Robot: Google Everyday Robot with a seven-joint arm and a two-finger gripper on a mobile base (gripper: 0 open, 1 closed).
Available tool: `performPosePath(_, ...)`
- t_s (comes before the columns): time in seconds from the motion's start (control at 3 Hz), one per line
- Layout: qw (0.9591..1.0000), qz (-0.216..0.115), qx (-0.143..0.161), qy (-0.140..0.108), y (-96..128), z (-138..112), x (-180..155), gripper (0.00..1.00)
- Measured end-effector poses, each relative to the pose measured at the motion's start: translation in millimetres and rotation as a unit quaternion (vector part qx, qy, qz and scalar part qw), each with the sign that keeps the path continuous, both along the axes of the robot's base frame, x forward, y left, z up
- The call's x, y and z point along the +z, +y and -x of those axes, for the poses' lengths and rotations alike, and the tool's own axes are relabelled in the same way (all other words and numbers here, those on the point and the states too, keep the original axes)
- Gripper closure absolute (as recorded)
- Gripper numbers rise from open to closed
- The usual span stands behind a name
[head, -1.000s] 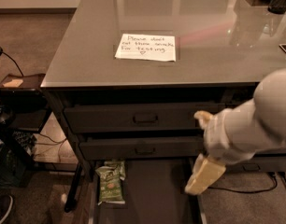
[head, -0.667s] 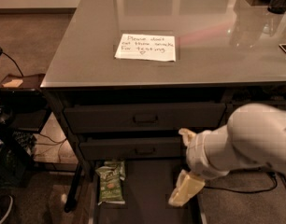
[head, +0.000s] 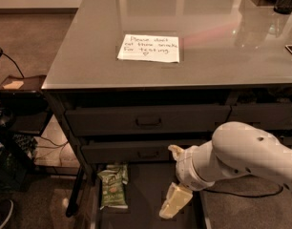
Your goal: Pick green jalapeno chip bag from bottom drawer and place on counter
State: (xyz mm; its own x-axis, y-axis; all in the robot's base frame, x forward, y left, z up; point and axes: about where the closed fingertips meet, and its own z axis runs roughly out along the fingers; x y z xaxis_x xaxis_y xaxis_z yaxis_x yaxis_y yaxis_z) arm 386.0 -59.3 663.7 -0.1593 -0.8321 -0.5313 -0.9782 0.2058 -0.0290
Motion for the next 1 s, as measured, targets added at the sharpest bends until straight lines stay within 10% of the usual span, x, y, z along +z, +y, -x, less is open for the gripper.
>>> performPosePath(1.0, 0.9965, -0.032, 0.074, -0.022, 44.0, -32.1, -126.3, 0.00)
